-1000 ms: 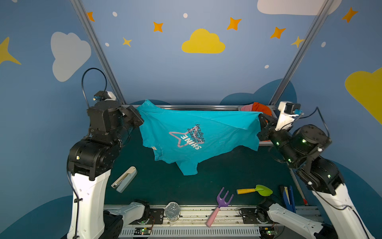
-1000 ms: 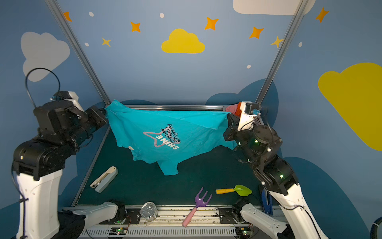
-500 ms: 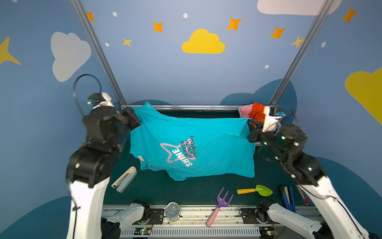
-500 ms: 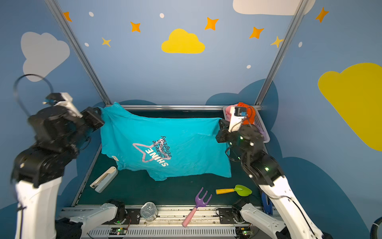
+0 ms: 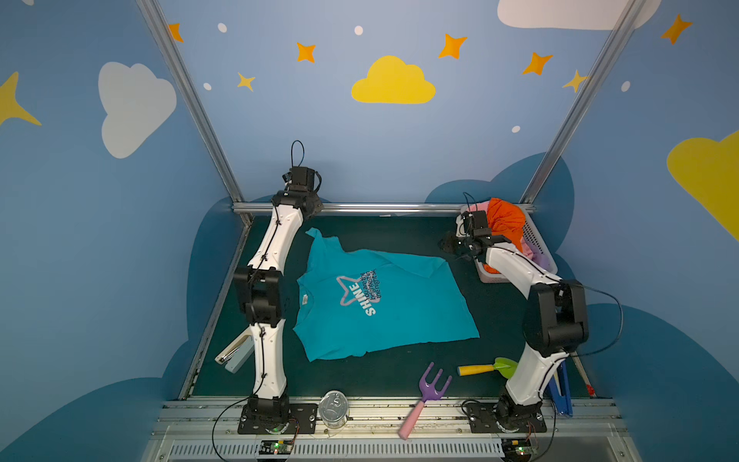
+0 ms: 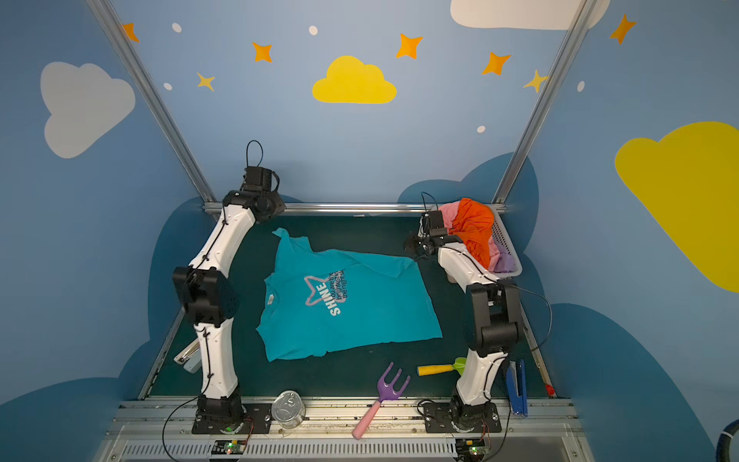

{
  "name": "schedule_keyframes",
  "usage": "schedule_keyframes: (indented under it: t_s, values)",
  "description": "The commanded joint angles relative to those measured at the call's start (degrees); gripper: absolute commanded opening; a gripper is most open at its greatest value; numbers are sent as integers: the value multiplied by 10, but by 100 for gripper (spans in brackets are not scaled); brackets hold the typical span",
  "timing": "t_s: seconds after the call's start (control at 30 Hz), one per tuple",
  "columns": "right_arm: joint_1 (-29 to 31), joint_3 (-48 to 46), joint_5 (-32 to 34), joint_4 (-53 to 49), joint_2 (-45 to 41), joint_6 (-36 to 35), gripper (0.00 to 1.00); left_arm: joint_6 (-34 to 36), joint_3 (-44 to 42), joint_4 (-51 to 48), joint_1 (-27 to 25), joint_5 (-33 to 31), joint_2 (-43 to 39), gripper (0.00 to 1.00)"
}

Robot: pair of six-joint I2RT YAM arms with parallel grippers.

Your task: Fold and stack the t-shirts

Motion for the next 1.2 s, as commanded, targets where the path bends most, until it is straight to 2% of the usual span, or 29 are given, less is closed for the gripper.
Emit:
schedule_keyframes:
  t_s: [0.0, 0.07, 0.17, 0.23, 0.3, 0.4, 0.47, 0.57, 0.67, 0.8, 0.9, 1.03, 1.17]
  values:
    - [1, 81, -57, -45, -23, 5, 52, 9, 284, -213, -2, 17, 73, 40]
    - [11, 72, -44, -48, -48, -7, 53, 4, 374, -282, -3, 19, 101, 42]
    - [50, 16, 4, -54, -115, -49, 53, -2, 276, -334, -20, -13, 40, 37]
    - [85, -28, 45, -64, -161, -83, 53, -3, 143, -327, -53, -64, -25, 33]
    - [125, -86, 76, -68, -209, -112, 53, 7, -68, -238, -93, -85, -134, 33]
    - [178, -168, 99, -79, -274, -122, 52, -17, -356, -85, -132, -52, -300, 42]
    - [218, -218, 98, -85, -313, -131, 52, -38, -494, -23, -140, -23, -391, 46]
    - [300, -281, 104, -91, -356, -139, 52, -77, -639, 4, -142, 2, -501, 50]
    - [395, -328, 108, -86, -373, -117, 53, -100, -743, 0, -150, 13, -574, 46]
    - [497, -372, 112, -35, -356, -65, 53, -136, -853, 7, -158, 17, -616, 38]
    - [542, -368, 109, -5, -313, -37, 52, -166, -918, 47, -158, 32, -620, 36]
    - [577, -315, 93, -6, -223, -33, 52, -194, -970, 124, -157, 53, -596, 37]
    - [592, -211, 61, -62, -113, -25, 51, -199, -964, 136, -146, 44, -525, 35]
